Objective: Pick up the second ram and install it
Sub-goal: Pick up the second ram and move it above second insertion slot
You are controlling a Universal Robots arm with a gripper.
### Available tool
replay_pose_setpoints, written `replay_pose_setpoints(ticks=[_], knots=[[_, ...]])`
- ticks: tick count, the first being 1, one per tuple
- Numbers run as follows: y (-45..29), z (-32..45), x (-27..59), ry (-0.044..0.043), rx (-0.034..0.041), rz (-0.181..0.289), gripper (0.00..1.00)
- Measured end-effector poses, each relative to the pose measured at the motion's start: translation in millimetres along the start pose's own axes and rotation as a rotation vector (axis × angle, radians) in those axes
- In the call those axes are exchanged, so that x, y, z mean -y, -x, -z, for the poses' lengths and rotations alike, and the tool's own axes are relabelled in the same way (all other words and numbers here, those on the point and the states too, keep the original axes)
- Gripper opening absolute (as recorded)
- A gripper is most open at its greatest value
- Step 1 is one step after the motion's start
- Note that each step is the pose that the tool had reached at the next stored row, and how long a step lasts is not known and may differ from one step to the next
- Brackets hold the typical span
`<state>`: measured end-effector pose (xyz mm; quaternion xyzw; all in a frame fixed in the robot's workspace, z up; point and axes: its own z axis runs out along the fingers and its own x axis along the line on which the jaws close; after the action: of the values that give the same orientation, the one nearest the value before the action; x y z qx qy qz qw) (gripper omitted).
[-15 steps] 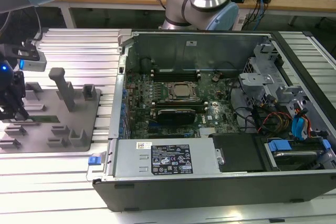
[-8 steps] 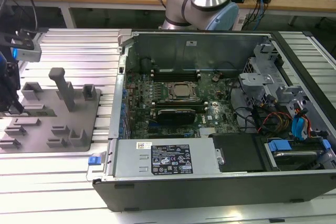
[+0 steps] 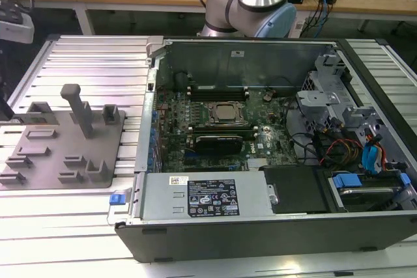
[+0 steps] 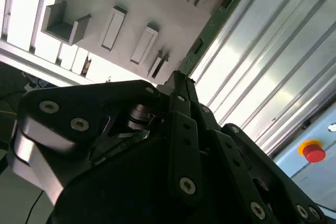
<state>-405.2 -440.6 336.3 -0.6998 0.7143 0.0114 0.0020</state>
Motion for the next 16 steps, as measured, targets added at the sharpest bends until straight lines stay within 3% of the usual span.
replay_pose_setpoints(ticks=[2, 4, 6, 12, 15, 16], knots=[[0.2, 11.7, -0.2, -0.0015, 0.0002, 0.000, 0.09], [0.3, 18.4, -0.2, -0.0022, 0.0003, 0.000, 0.09], [0.7, 33.4, -0.4, -0.0035, 0.0007, 0.000, 0.09], [1.3, 56.7, -0.7, -0.0078, 0.0042, 0.000, 0.09], [1.8, 74.9, -1.1, -0.0095, 0.0051, 0.000, 0.09], [1.9, 77.5, -1.1, -0.0108, 0.0063, 0.000, 0.09]])
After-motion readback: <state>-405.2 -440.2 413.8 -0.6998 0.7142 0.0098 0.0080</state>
